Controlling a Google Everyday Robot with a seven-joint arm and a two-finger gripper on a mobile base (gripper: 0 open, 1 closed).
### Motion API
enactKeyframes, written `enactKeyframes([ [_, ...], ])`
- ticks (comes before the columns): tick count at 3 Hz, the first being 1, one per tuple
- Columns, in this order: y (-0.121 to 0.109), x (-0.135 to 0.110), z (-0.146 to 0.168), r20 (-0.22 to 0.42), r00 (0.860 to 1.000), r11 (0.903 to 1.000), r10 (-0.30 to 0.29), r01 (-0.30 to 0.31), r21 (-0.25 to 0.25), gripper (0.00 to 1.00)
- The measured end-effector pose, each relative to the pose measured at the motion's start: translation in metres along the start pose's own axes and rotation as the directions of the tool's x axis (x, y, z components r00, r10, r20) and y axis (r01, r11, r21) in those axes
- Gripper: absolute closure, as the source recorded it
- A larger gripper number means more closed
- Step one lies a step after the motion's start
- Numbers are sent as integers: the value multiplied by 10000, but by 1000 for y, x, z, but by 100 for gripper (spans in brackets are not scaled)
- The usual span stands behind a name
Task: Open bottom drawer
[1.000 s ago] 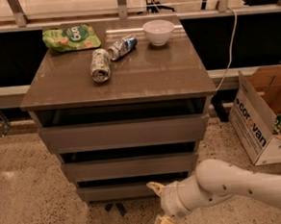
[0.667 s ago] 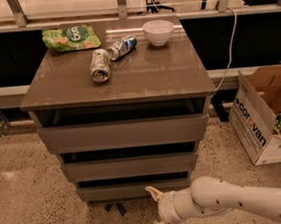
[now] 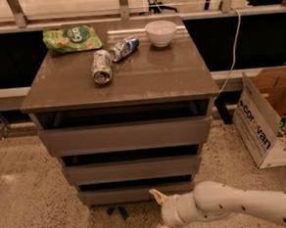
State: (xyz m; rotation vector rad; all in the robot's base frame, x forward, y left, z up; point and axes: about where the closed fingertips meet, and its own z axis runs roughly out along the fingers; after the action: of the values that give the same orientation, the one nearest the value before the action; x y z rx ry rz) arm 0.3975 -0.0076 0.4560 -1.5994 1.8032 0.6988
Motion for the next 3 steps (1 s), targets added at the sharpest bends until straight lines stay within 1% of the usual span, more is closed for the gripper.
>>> enactKeyframes([
  [1,7,41,27,-1095,9936,9995,-275,293,154,0],
  [2,6,77,51,-1613,9797,9899,-1193,1299,567,0],
  [3,-15,80,53,-1689,9760,9771,-1376,1616,1383,0],
])
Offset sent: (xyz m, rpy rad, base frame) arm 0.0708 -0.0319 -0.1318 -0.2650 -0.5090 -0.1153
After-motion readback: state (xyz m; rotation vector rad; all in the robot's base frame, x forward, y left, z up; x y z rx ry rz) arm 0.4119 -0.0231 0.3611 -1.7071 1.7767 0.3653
